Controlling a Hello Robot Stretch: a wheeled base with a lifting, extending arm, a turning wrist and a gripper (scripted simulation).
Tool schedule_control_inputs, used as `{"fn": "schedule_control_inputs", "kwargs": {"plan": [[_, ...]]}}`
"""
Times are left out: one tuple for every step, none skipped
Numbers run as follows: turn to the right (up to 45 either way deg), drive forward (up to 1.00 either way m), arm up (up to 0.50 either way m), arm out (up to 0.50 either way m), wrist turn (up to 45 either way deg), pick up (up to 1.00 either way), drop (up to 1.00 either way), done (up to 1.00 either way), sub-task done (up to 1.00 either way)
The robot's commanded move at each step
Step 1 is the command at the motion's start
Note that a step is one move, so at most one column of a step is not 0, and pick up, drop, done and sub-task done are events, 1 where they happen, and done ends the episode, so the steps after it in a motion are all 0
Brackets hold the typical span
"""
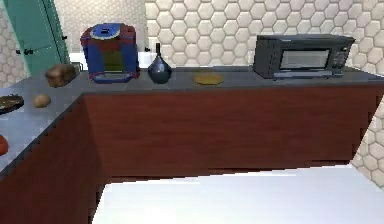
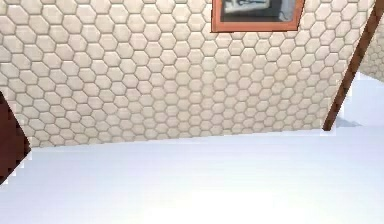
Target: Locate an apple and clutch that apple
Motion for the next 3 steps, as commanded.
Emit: {"fn": "schedule_control_inputs", "kwargs": {"plan": [[-45.0, 0.00, 0.00, 0.00, 0.0, 0.00, 0.00, 0.00, 0.00], [-45.0, 0.00, 0.00, 0.00, 0.0, 0.00, 0.00, 0.00, 0.00], [-45.0, 0.00, 0.00, 0.00, 0.0, 0.00, 0.00, 0.00, 0.00]]}}
